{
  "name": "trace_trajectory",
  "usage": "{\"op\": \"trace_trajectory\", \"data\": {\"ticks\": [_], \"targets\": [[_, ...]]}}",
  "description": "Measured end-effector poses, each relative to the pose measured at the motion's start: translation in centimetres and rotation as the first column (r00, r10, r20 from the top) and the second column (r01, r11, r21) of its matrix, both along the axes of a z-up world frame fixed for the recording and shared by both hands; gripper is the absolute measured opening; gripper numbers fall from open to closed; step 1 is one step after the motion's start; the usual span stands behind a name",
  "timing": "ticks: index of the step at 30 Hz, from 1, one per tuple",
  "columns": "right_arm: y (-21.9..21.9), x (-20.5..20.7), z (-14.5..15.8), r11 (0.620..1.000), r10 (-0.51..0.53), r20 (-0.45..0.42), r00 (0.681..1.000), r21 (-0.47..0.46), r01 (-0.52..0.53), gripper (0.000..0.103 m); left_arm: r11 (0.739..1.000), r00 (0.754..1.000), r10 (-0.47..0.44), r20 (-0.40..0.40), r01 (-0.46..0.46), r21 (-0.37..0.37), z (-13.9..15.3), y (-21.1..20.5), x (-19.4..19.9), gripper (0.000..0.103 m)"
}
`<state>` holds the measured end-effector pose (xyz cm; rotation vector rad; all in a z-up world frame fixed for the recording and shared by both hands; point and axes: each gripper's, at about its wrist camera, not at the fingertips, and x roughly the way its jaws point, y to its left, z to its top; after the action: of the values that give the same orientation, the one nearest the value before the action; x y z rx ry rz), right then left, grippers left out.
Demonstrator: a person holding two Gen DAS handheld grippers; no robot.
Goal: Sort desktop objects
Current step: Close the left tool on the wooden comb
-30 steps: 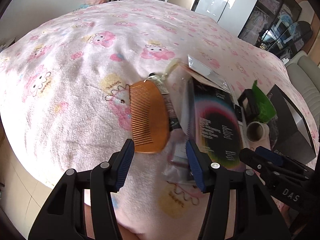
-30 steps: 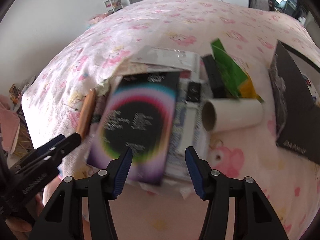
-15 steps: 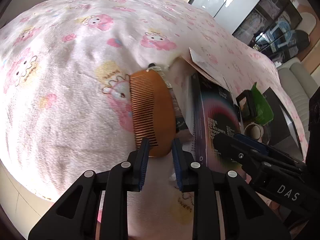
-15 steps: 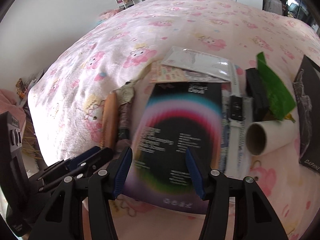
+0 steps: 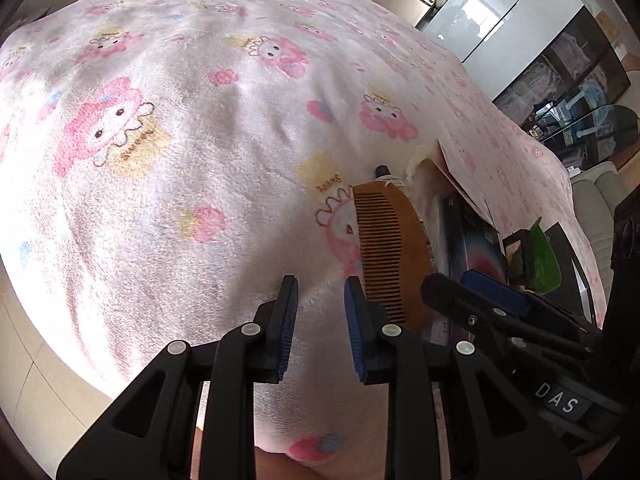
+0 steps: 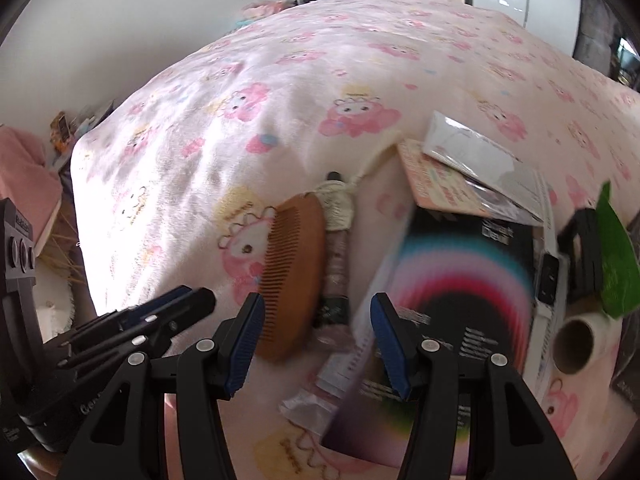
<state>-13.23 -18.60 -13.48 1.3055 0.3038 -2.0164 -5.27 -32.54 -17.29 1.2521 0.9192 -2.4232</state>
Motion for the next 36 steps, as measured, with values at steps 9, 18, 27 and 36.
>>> {"op": "trace_trajectory", "data": {"ticks": [9,18,27,36], "targets": [[-1.7,0.9,-1.2,0.999,0.024,-0.008,1.000,0.023,-0.024,0.052,0.999,0.999,0.038,0.000,-0.038,-0.012,0.1,-1.5,1.3,0.023],[-1.4,1.3,-1.8,1.000,0.030,0.035,0.999,0.006,-0.030,0.034,1.000,1.000,0.024,-0.004,-0.024,-0.010,-0.2,-1.3,1.1,0.023],[-2.0,0.6,-2.8,0.999,0.040,0.102,0.994,-0.016,-0.038,0.034,1.000,1.000,0.030,0.003,-0.030,0.008,-0.8,-1.6,1.0,0.023],[-3.2,0.2,-4.1,0.999,0.044,0.109,0.993,-0.008,-0.044,0.032,0.999,0.999,0.035,0.004,-0.035,0.015,-1.2,-1.8,1.1,0.023]]}}
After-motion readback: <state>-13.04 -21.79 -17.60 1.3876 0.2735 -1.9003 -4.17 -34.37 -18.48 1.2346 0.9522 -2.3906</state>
